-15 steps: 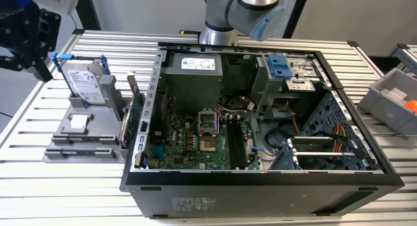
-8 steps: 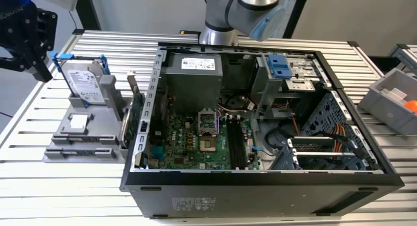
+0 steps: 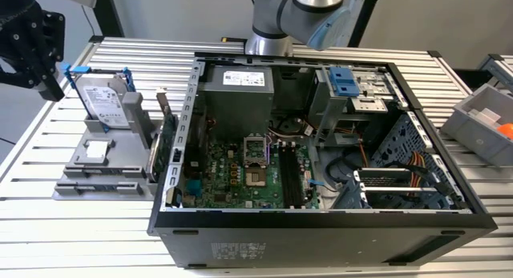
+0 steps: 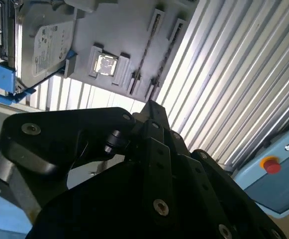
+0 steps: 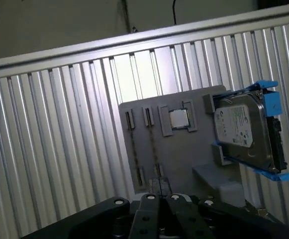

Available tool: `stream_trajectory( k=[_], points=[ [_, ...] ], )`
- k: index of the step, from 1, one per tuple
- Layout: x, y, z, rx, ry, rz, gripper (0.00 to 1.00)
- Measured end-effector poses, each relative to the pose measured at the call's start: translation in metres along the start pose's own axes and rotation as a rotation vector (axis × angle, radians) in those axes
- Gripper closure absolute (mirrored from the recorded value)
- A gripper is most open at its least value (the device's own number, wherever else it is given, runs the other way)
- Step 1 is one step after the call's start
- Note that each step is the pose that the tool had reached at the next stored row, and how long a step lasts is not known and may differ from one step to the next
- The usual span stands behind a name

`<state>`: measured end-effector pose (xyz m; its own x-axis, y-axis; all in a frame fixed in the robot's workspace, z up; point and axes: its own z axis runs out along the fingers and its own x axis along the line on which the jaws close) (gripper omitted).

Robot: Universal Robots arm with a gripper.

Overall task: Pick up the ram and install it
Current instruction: 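Pick up the ram and move it above insertion slot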

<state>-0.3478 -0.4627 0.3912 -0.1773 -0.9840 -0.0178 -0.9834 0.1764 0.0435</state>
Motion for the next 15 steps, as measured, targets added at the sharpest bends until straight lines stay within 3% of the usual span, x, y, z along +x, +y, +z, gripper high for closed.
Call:
stream_trajectory(
  k=[15],
  points=[
    [0.0000, 0.0000, 0.0000, 0.0042, 0.0098, -0.268, 1.00]
  ],
)
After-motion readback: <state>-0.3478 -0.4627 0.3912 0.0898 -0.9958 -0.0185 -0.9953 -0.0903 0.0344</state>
